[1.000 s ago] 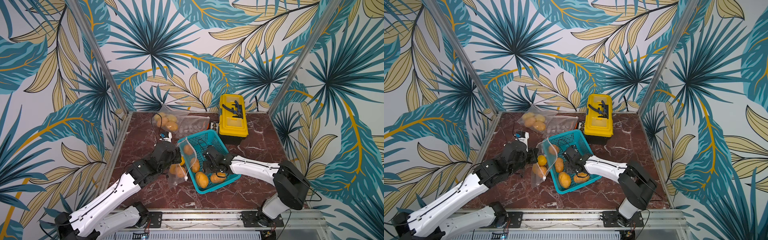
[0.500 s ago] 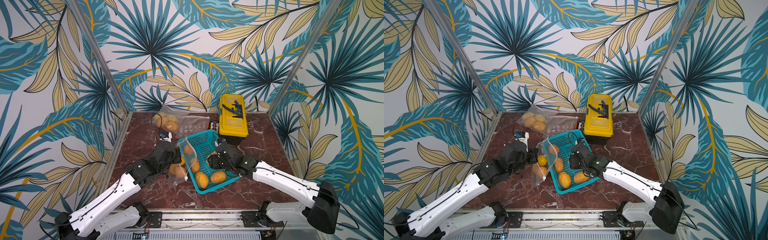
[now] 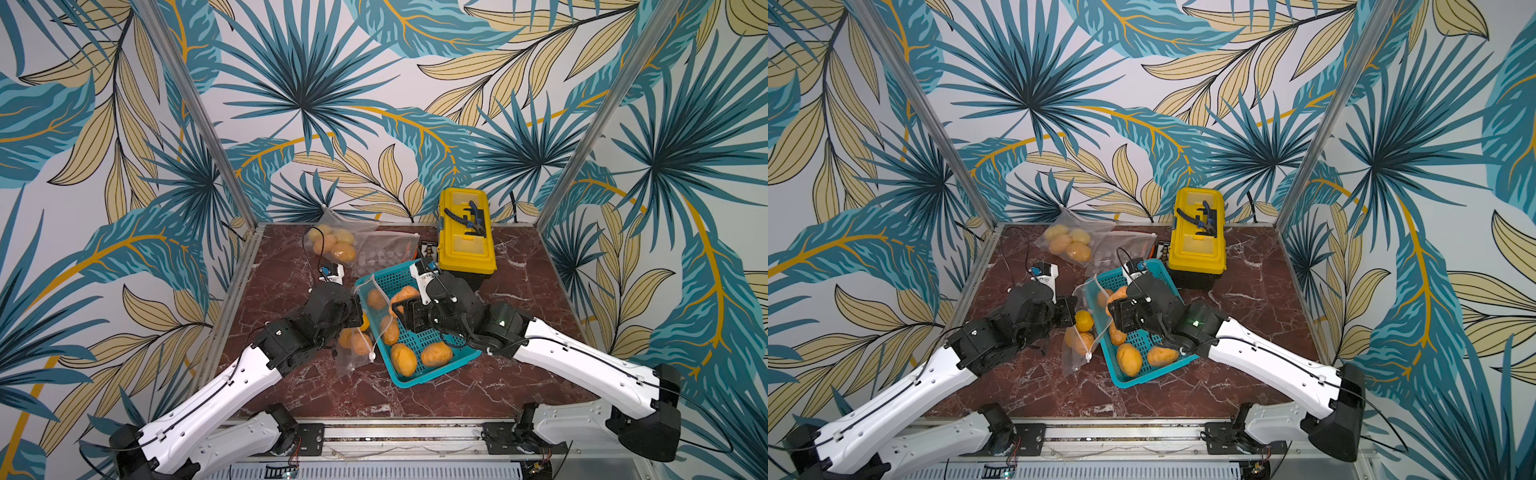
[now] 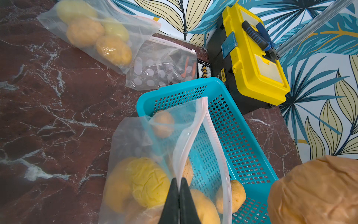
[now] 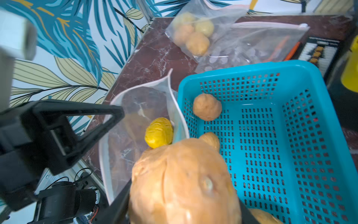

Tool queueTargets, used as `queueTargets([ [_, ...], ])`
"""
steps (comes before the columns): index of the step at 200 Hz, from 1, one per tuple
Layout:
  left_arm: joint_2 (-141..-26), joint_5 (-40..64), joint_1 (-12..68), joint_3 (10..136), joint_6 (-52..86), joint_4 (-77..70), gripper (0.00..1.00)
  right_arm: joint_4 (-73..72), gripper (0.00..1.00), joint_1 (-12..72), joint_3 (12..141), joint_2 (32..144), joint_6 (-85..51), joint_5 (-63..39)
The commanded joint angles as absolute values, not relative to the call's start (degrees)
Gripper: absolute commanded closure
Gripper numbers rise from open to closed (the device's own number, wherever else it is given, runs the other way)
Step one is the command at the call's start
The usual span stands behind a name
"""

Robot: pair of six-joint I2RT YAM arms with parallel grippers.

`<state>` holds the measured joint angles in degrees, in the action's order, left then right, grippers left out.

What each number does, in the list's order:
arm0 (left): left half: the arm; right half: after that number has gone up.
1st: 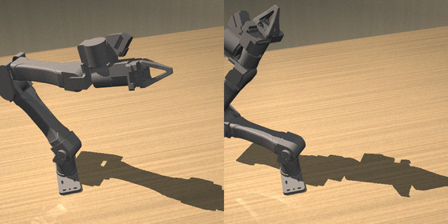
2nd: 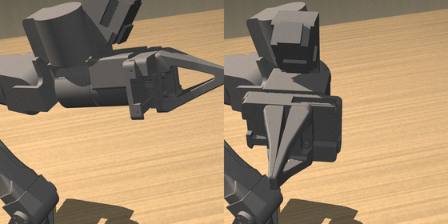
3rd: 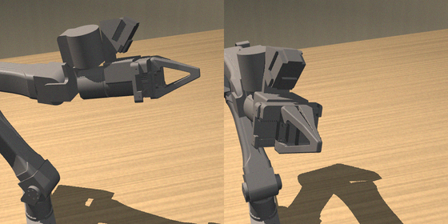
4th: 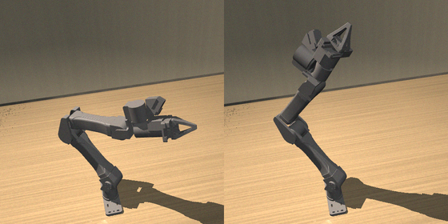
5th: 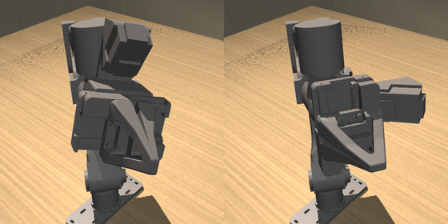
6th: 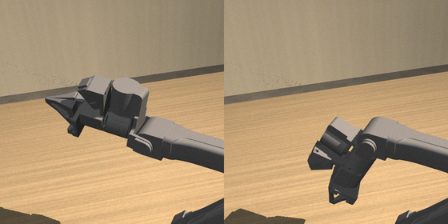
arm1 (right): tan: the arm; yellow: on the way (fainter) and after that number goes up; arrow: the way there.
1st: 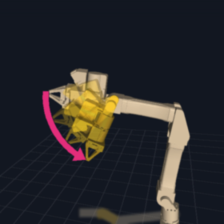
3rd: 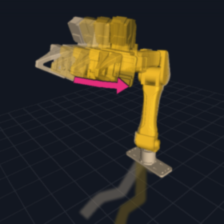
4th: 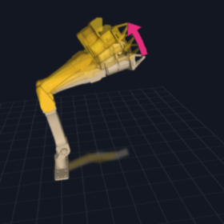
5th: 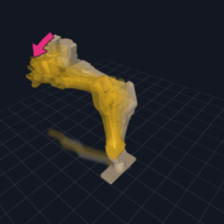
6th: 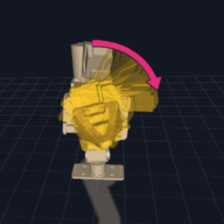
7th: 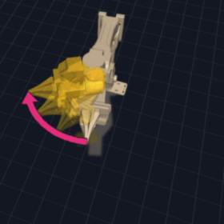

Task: Put the potatoes into a zipper bag and zip it
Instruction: Place the potato into the zipper food storage bag.

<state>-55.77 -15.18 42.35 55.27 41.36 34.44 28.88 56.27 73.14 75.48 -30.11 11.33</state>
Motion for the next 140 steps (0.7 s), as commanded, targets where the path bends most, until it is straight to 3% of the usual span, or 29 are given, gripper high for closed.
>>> queueTargets([
  [1, -54.96, -14.96, 42.45, 54.70, 40.58, 33.14, 1.00, 29.58, 0.64, 57.34, 76.10, 80.13, -27.47, 10.96],
  [62, -54.31, -14.85, 42.45, 54.40, 40.43, 33.14, 1.00, 31.38, 0.62, 57.49, 81.95, 90.55, -27.51, 9.97],
  [91, -54.30, -14.84, 42.45, 54.43, 40.53, 33.13, 1.00, 31.55, 0.46, 57.49, 82.86, 92.14, -27.42, 9.76],
  [116, -54.33, -14.91, 42.45, 54.48, 40.50, 33.13, 1.00, 32.21, 0.25, 57.51, 83.62, 92.81, -27.34, 9.87],
  [140, -54.37, -14.90, 42.45, 54.42, 40.43, 33.13, 1.00, 32.71, 0.15, 57.57, 83.93, 92.17, -27.12, 10.61],
])
